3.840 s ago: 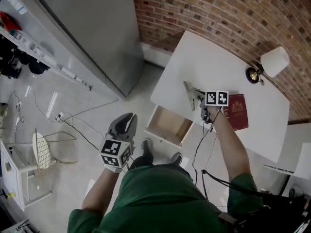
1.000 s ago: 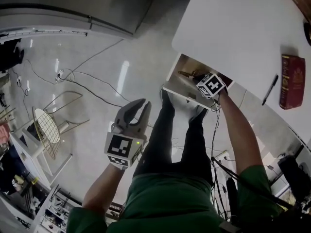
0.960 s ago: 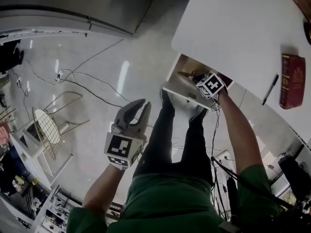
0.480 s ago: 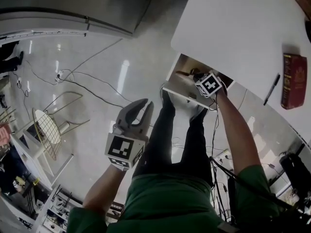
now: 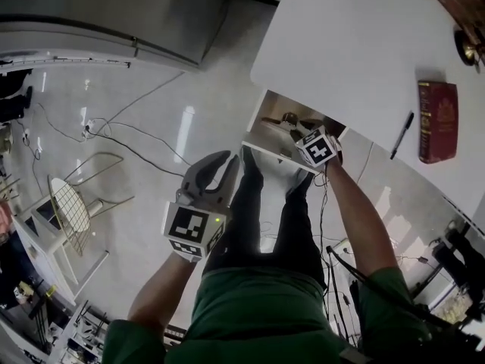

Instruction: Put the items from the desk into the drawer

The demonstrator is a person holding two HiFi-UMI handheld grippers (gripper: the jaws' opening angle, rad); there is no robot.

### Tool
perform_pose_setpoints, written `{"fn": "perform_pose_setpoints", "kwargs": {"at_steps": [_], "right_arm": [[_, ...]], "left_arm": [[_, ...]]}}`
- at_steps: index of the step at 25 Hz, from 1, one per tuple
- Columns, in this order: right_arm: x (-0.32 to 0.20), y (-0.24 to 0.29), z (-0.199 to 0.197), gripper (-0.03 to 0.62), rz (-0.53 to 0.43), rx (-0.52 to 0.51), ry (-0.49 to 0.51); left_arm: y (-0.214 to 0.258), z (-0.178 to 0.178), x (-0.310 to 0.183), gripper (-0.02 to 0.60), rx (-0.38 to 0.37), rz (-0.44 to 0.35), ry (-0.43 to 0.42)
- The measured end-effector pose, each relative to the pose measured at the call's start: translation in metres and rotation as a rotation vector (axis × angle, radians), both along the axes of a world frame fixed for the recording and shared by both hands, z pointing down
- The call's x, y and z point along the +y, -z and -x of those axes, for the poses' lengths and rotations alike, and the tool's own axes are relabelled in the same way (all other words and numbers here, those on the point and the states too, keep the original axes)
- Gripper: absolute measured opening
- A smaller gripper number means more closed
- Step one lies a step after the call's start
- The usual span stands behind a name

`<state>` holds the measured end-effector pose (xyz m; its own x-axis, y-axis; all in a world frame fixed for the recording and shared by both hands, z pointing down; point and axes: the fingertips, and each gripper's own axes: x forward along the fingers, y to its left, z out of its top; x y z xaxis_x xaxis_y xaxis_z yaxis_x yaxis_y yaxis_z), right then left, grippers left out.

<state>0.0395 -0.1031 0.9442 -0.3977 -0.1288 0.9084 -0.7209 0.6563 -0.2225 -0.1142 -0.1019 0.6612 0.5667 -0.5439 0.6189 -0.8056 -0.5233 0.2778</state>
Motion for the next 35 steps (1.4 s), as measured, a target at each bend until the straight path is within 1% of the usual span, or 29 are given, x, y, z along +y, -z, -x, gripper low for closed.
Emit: {"fn": "perform_pose_setpoints", "kwargs": {"at_steps": [5, 10, 13, 15, 16, 18, 22, 26, 29, 35], "right_arm": [[0.018, 0.062, -0.002, 0.154, -0.086, -0.036, 0.025], [0.034, 0.128, -0.002, 0.123, -0.14, -0.119, 0.008], [0.032, 0.168, -0.008, 0.114, -0.192, -0.159, 0.01], [0.025, 0.202, -0.012, 0.101, -0.241, -0.192, 0.006], [0.02, 0.221, -0.015, 0.095, -0.271, -0.212, 0.0], [0.008, 0.264, -0.021, 0.086, -0.344, -0.252, -0.018], [-0.021, 0.351, -0.045, 0.063, -0.517, -0.314, -0.061], [-0.048, 0.442, -0.071, 0.049, -0.669, -0.396, -0.141], [-0.059, 0.508, -0.088, 0.04, -0.773, -0.452, -0.201], [-0.062, 0.621, -0.117, 0.021, -0.987, -0.511, -0.315]], "left_arm": [[0.029, -0.024, -0.014, 0.048, 0.034, -0.08, 0.017], [0.07, -0.052, -0.021, 0.048, 0.05, -0.144, 0.014], [0.097, -0.069, -0.028, 0.048, 0.061, -0.178, 0.024], [0.115, -0.079, -0.036, 0.048, 0.063, -0.227, 0.03], [0.122, -0.082, -0.039, 0.048, 0.063, -0.25, 0.034], [0.137, -0.09, -0.044, 0.048, 0.068, -0.267, 0.037], [0.174, -0.105, -0.055, 0.048, 0.081, -0.307, 0.047], [0.23, -0.121, -0.071, 0.048, 0.111, -0.42, 0.036], [0.273, -0.133, -0.075, 0.048, 0.148, -0.48, 0.026], [0.355, -0.155, -0.078, 0.048, 0.212, -0.614, 0.004]]}}
